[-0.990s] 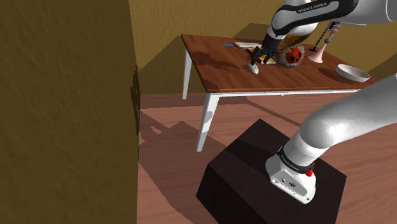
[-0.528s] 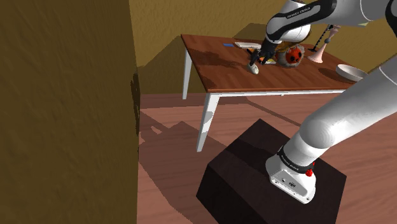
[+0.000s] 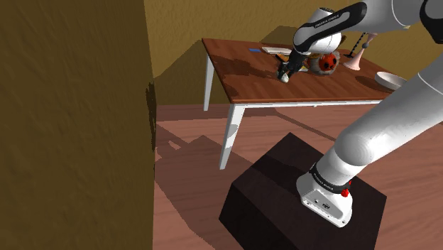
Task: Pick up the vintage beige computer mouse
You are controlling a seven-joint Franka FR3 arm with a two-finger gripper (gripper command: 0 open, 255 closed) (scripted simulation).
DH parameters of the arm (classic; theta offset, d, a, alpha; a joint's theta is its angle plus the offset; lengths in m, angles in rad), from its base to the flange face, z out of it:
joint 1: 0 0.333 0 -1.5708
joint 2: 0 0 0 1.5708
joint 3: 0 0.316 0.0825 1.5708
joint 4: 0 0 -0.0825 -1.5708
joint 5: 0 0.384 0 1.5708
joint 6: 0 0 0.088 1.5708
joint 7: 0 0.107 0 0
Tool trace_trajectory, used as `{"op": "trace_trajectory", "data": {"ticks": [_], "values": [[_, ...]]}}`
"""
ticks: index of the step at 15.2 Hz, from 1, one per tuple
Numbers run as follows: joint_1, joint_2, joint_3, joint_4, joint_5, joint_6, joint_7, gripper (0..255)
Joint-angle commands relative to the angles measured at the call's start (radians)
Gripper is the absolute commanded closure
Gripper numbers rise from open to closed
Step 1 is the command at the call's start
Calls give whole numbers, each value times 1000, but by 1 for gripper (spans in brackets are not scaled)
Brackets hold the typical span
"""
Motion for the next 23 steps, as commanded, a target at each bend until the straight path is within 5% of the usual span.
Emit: {"op": "trace_trajectory", "data": {"ticks": [1, 8, 23], "values": [[0, 1, 0, 0, 1, 2, 0, 255], [0, -1, 0, -1, -1, 0, 1, 255], [-9, -96, 30, 123, -41, -213, 37, 255]]}}
